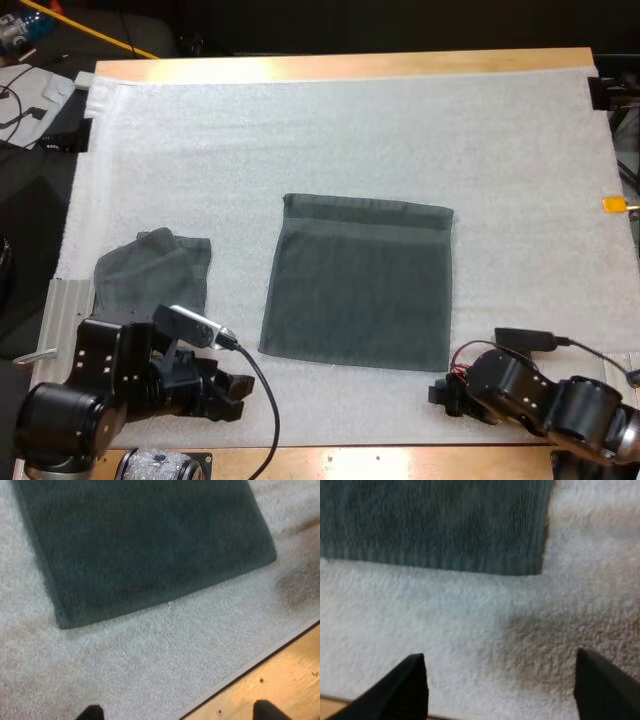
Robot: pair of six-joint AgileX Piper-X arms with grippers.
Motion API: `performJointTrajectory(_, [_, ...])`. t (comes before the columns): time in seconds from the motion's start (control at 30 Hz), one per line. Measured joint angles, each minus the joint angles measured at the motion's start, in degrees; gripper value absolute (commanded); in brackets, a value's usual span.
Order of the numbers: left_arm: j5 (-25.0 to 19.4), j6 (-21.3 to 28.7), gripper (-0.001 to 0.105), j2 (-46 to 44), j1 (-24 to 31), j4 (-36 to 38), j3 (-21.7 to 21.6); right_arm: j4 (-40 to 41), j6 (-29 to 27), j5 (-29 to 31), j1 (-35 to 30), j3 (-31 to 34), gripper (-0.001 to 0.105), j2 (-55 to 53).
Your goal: Pick towel from pile, fold and stack
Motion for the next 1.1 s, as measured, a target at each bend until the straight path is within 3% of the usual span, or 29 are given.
performJointTrajectory(0.27, [0.47,-0.13,0.058,0.00,0.00,0.00,1.19,-15.90,5.91,-6.09,-6.31,10.00,0.058,1.33])
performJointTrajectory(0.47, [0.47,-0.13,0.058,0.00,0.00,0.00,1.19,-18.01,6.78,-6.02,-9.11,10.45,0.058,1.57])
performJointTrajectory(0.77, [0.47,-0.13,0.058,0.00,0.00,0.00,1.19,-26.11,6.35,-13.81,-19.07,11.23,0.057,8.24])
performJointTrajectory(1.1, [0.47,-0.13,0.058,0.00,0.00,0.00,1.26,-33.19,9.24,-15.52,-18.57,11.23,0.051,18.64])
